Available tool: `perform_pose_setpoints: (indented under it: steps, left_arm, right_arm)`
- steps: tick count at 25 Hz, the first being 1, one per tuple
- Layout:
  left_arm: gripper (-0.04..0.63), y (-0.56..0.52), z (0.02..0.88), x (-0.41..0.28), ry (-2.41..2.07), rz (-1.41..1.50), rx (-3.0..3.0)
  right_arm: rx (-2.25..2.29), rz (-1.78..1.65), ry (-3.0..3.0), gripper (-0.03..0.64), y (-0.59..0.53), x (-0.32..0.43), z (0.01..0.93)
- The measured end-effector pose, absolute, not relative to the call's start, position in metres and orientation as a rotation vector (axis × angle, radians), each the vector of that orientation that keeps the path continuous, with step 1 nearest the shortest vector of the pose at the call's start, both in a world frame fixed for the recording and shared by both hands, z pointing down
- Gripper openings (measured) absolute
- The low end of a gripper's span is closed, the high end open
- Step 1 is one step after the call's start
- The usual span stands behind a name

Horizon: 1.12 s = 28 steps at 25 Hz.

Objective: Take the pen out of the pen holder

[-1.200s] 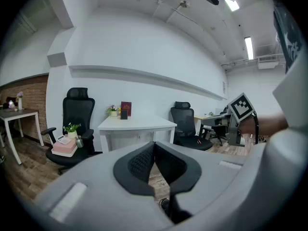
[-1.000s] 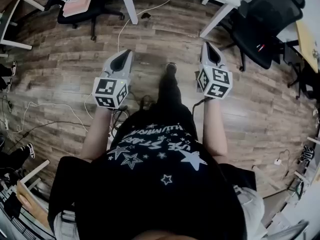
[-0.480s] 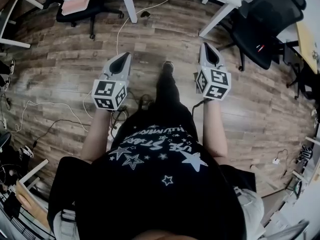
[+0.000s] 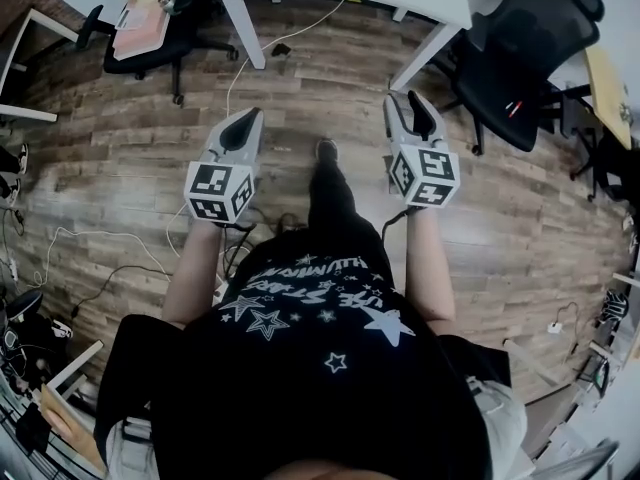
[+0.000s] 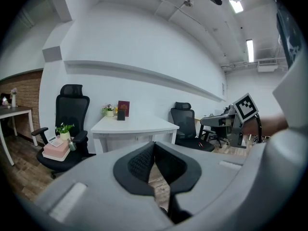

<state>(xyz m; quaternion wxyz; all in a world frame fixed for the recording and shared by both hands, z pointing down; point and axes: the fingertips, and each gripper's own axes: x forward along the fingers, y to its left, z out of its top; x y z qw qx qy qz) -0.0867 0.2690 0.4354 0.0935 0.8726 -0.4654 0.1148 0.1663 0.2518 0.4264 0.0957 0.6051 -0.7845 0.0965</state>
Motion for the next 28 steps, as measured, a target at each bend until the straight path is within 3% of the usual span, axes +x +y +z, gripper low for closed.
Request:
perform_pose_setpoints:
  steps: [3,20,28]
  left_arm:
    - [0.011,0.237,0.437,-0.08,-1.379,0.352,2.591]
    - [0.011,0.011,0.424,-0.048,-1.488,0.419,2.491]
    - [0.011,-0.061,0.418,-0.025,-1.523,0.409,2.46]
  right_arm:
    - [1.798,0.323,-2.33,0.232,0.218,0.173,0.43]
    - [1.651,0.4,-2.403,0.232,-0.052,0.202,0.436]
    - [1.598,0.441,-2.432,0.232,-0.125,0.214,0.445]
